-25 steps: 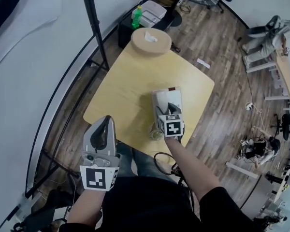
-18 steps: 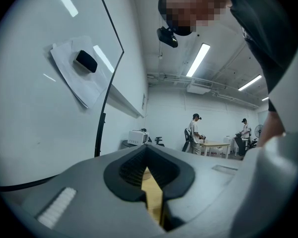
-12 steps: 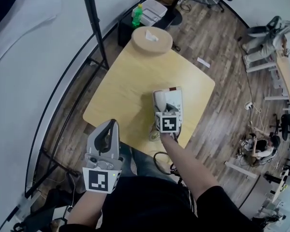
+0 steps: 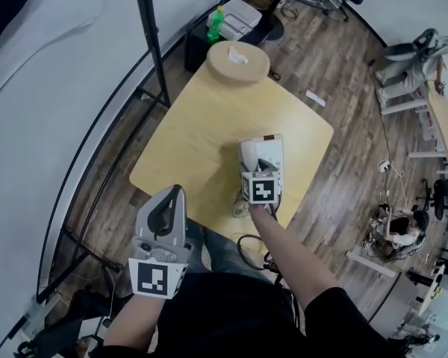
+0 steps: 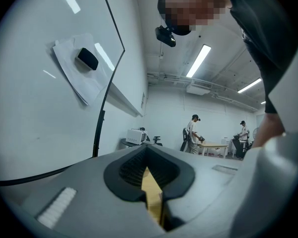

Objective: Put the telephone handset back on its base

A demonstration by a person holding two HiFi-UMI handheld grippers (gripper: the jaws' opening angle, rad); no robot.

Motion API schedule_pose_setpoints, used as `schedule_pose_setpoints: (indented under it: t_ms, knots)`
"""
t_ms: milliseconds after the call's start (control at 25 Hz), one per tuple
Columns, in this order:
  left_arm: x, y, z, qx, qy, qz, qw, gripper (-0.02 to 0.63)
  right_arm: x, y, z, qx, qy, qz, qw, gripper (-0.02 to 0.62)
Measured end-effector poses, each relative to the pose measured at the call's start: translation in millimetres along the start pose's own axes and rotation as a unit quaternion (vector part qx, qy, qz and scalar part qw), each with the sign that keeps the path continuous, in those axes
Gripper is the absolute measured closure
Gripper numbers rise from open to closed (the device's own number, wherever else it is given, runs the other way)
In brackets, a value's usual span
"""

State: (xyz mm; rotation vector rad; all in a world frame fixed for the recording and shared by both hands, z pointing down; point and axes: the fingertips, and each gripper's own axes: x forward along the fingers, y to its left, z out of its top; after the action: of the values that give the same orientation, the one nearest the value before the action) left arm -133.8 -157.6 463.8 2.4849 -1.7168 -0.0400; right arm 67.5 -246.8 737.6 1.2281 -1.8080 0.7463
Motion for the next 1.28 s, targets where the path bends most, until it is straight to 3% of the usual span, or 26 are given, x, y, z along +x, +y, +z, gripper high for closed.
schedule_pose_setpoints:
  t_ms: [160, 360, 800, 880, 1080, 1200, 1280]
  knots:
    - [-0.2, 1.6, -0.4, 0.002, 0.001, 0.001, 1.0, 0.606, -14.3, -0.6, 8.4, 0.001, -0.02, 0.007, 1.0, 0.344]
    - [2.7, -1.4, 15.2, 0.004, -0.02, 0.004, 0.9998, 0.606, -67.4, -4.5, 39.3, 0.005, -0.089, 0.014, 0.996, 0.345]
    - [5.4, -17.6, 48.9, 0.006, -0.052, 0.002, 0.9986, 0.606, -183.2, 2.1, 88.8, -0.033, -0.223, 0.035, 0.974, 0.347]
    - [5.1, -20.0, 54.6, 0.011, -0.056, 0.002, 0.9984, 0.606, -207.7, 6.4, 99.8, -0.07, -0.267, 0.025, 0.961, 0.365]
    - [5.7, -22.2, 70.6, 0.019, -0.063, 0.004, 0.9978, 0.606, -283.3, 24.8, 119.6, -0.155, -0.389, 0.011, 0.908, 0.429]
    - [7.2, -24.2, 78.9, 0.026, -0.062, 0.0, 0.9977, 0.606, -308.6, 26.6, 117.2, -0.169, -0.412, 0.006, 0.896, 0.481]
    - [8.0, -26.7, 86.3, 0.03, -0.065, -0.003, 0.9974, 0.606, -319.7, 25.5, 113.5, -0.169, -0.422, 0.003, 0.891, 0.563]
